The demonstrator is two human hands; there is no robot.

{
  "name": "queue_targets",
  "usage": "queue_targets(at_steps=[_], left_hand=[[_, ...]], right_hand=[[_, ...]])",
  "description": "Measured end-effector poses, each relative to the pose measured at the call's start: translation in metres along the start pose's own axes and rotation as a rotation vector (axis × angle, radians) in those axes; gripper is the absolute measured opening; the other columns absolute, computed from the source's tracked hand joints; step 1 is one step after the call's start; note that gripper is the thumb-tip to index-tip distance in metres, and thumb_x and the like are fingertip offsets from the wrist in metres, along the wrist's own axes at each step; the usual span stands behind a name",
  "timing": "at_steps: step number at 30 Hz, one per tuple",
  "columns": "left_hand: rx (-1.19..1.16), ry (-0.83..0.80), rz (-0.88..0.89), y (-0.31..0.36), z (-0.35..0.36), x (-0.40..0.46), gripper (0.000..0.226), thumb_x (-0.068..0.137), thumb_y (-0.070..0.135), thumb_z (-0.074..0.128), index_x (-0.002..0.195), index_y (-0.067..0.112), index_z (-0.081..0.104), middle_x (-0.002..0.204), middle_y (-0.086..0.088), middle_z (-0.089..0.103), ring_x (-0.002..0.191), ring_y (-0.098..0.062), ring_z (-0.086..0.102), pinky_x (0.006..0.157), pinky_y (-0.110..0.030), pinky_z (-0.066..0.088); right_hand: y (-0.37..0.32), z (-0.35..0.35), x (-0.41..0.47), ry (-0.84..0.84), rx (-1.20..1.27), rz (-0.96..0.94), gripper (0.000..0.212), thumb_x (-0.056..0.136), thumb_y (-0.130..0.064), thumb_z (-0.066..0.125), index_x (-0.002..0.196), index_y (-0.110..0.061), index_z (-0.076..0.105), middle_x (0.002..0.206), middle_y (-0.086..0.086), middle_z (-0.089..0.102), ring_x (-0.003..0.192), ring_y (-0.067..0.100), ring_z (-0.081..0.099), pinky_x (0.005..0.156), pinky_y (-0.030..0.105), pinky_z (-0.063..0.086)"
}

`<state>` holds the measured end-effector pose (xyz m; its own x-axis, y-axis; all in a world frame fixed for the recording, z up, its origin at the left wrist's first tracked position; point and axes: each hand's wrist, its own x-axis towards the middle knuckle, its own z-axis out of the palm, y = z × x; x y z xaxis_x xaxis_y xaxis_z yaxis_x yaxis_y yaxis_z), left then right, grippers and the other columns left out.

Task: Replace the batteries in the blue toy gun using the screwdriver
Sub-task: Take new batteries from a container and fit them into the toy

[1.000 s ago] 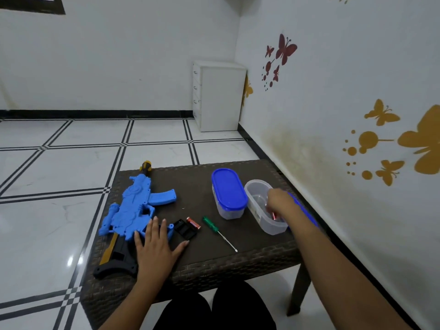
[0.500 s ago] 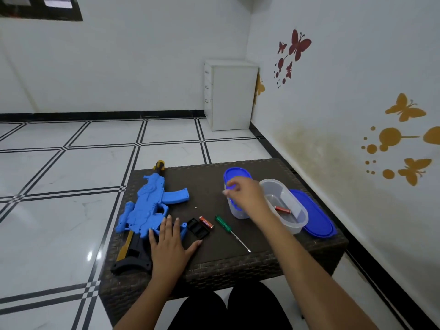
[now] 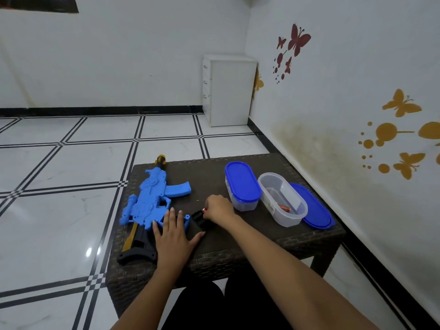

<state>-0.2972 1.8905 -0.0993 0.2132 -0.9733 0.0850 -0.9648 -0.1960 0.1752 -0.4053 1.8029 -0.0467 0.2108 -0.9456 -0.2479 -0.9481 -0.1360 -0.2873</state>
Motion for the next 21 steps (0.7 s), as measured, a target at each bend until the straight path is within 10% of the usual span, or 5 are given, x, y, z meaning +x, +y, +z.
queue_targets(at_steps=[5,11,21], left_hand=[[0.045,0.034,0.029,0.000,0.003,-0.001,0.094,0.079,0.080,0.012,0.150,0.017,0.018,0.158,-0.006,0.013,0.147,-0.020,0.007,0.115,-0.049,-0.001],[-0.008,-0.088,0.123,-0.002,0.014,0.004,0.100,0.085,0.073,0.002,0.114,0.002,0.067,0.120,-0.015,0.064,0.114,-0.029,0.060,0.114,-0.044,-0.002],[0.021,-0.101,0.147,-0.004,0.019,0.005,0.100,0.085,0.073,0.002,0.117,0.001,0.064,0.121,-0.016,0.064,0.115,-0.029,0.060,0.112,-0.045,0.002]], right_hand=[[0.023,-0.027,-0.017,0.226,0.325,0.000,0.027,0.084,-0.018,0.062,0.109,-0.012,0.066,0.106,0.007,0.068,0.099,0.023,0.062,0.083,0.035,0.050],[0.118,-0.081,-0.042,0.512,0.322,0.144,0.030,0.084,-0.017,0.062,0.113,-0.013,0.063,0.108,0.008,0.068,0.096,0.026,0.062,0.078,0.033,0.049],[0.168,-0.070,-0.032,0.051,-0.075,0.187,0.020,0.084,-0.015,0.055,0.098,-0.009,0.069,0.096,0.012,0.069,0.088,0.027,0.063,0.082,0.039,0.055]])
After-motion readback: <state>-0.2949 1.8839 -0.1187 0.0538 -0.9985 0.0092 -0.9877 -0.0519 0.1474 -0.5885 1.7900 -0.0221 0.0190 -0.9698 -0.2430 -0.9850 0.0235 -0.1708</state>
